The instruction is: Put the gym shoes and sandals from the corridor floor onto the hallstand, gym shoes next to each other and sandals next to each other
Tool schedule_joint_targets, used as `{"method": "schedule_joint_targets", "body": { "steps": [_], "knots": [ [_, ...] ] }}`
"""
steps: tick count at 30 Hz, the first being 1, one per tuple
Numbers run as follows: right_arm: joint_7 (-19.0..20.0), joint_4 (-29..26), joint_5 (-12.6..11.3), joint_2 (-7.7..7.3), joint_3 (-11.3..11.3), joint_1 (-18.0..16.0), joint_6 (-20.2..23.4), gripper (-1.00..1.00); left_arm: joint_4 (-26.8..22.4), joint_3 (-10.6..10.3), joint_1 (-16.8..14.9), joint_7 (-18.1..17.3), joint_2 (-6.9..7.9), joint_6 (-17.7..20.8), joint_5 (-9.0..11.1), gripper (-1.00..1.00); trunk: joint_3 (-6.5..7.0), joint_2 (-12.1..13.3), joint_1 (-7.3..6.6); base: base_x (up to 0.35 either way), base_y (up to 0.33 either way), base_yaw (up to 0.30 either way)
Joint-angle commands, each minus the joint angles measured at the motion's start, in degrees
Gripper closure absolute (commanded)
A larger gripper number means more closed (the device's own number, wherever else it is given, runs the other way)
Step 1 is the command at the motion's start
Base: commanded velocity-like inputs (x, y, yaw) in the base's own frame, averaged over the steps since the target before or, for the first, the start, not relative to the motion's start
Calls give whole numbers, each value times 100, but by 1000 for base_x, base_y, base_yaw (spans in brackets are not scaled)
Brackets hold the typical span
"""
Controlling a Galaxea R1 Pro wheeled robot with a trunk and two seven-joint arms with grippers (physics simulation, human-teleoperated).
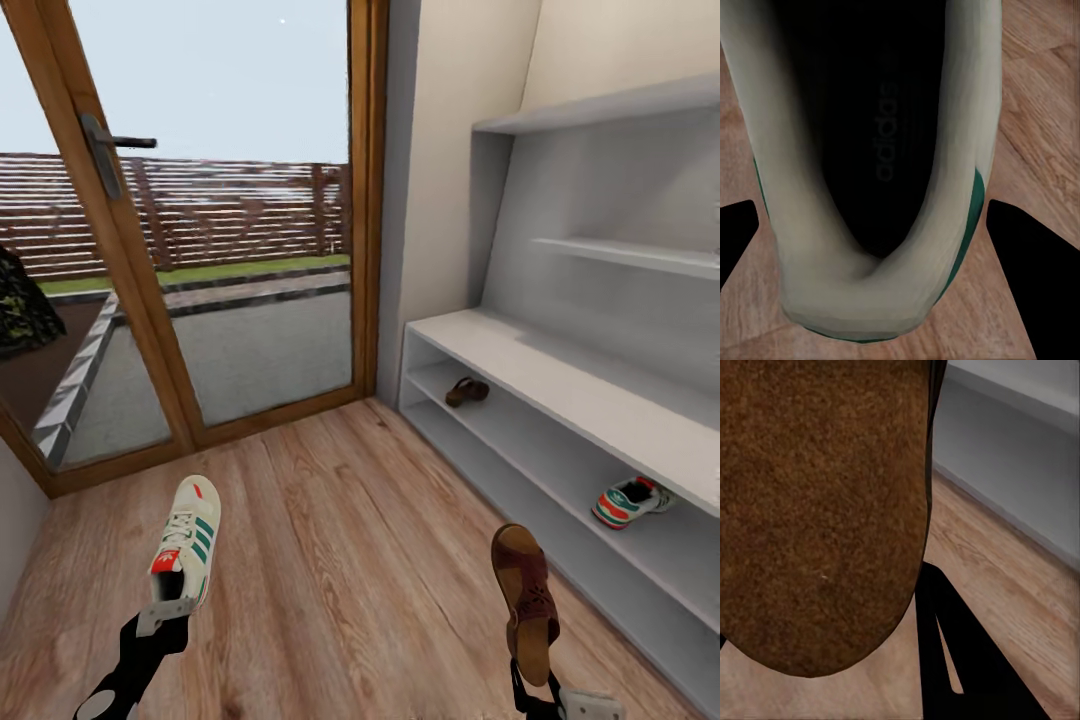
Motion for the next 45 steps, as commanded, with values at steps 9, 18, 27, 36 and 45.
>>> {"method": "schedule_joint_targets", "body": {
  "steps": [9,18,27,36,45],
  "knots": [
    [59,2,9,5,-47,-8,-13,100,3,41,-4,-45,-5,-26,-59,100,-5,-2,-2,-8,132,-263],
    [59,2,8,5,-47,-7,-13,100,2,41,-4,-42,-5,-26,-59,100,-5,-2,-2,0,3,-263],
    [59,2,8,5,-47,-6,-13,100,3,41,-4,-43,-5,-26,-59,100,-5,-2,-2,0,0,-263],
    [59,2,6,5,-47,-5,-13,100,6,41,-1,-42,-5,-39,-69,100,-5,-2,-2,0,0,-264],
    [59,2,8,5,-47,-7,-13,100,211,44,135,-38,-17,-811,-59,100,-5,-2,-2,0,0,-264]
  ]
}}
